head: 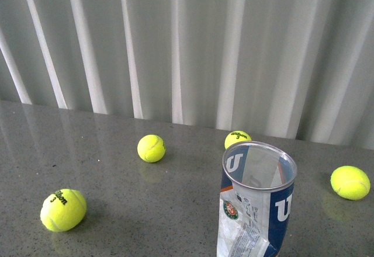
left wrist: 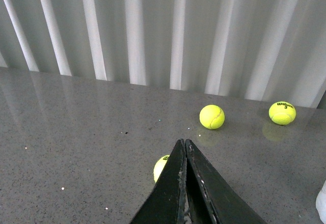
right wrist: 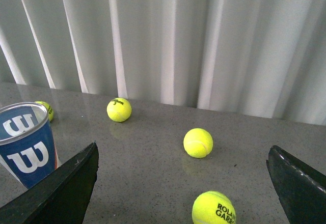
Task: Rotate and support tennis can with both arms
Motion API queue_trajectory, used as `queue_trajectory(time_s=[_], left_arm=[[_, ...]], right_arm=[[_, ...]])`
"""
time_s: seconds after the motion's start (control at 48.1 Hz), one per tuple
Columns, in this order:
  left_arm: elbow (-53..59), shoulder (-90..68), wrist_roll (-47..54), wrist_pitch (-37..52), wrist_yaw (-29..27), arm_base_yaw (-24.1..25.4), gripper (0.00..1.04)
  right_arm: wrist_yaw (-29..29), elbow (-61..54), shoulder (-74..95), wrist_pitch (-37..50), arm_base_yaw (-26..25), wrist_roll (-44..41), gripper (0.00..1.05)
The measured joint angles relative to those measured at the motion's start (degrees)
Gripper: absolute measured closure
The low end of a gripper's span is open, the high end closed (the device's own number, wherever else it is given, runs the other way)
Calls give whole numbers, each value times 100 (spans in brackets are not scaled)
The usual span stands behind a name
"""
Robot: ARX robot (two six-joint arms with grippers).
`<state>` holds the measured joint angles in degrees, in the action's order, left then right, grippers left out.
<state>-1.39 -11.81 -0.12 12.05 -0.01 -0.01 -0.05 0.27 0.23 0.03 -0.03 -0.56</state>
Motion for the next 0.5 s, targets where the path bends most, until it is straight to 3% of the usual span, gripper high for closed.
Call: queue_trajectory(time_s=[0.146,0.25,0.437,0.499], left_arm=[[0,188,0,-188,-2,0,101],[-2,1025,0,-1163,0,0,101],[-2,1158,0,-1198,0,0,101],[-2,1158,-2,-1198,0,0,92]], right_arm=[[0,0,0,0,0,0,7],[2,0,0,0,0,0,7],[0,0,0,0,0,0,7],[0,0,0,0,0,0,7]])
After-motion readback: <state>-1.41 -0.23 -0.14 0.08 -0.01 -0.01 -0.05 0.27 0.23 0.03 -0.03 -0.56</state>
